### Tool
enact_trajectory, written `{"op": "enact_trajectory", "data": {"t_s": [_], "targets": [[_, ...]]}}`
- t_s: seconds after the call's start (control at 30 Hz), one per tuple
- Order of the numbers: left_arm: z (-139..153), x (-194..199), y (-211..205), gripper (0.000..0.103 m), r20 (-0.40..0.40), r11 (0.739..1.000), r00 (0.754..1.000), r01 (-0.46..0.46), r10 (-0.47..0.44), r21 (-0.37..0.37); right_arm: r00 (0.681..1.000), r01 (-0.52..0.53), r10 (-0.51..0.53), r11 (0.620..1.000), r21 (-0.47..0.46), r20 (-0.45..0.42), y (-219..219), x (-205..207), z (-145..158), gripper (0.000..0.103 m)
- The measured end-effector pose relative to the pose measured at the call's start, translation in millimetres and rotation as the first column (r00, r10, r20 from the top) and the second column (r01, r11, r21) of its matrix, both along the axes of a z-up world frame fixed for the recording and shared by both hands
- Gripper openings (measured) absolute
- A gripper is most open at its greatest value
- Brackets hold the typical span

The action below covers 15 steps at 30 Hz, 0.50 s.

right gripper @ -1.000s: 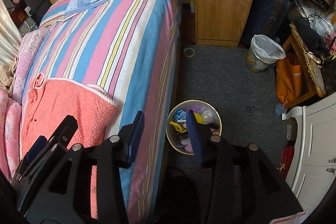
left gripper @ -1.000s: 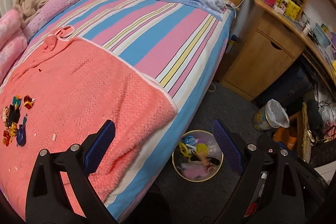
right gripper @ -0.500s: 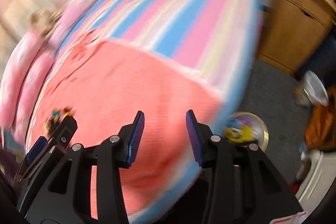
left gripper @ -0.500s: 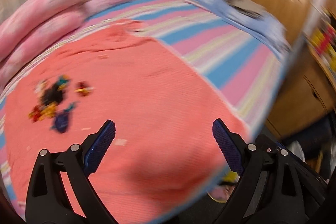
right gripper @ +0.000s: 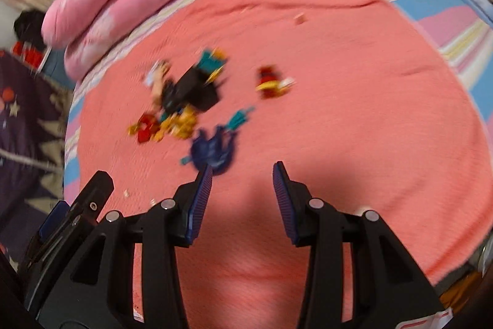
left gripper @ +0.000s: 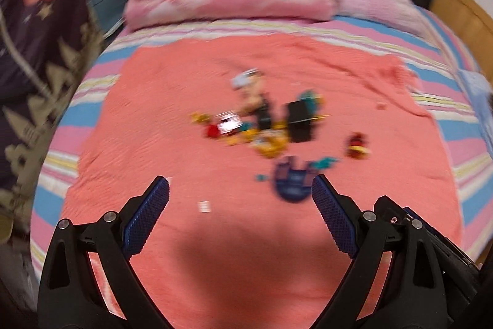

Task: Collect trash
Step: 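Swing the right tool back toward the navy rubber animal, then close the right tool on the navy rubber animal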

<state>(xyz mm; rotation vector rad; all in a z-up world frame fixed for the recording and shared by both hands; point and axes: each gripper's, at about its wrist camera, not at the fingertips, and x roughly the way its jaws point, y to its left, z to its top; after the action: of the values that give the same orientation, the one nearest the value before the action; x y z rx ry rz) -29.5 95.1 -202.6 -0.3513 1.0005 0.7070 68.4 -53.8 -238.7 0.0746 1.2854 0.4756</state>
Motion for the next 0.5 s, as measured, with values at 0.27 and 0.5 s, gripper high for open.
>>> {"op": "enact_trajectory", "data": {"t_s": [0.27,0.5], "targets": [[-53,-2,32,0.091,-0.083,0.997,0.994,-0.077,0.076,-0.017,0.993,-0.065,0.065,0.998,-0.003,-0.101,37,3,-54,0.04],[-77,6,45,0.091,-0.12,0.994,0.988,-0.106,0.101,-0.027,0.985,-0.087,0.086,0.996,-0.002,-0.152,56,14,-87,0.04]]}}
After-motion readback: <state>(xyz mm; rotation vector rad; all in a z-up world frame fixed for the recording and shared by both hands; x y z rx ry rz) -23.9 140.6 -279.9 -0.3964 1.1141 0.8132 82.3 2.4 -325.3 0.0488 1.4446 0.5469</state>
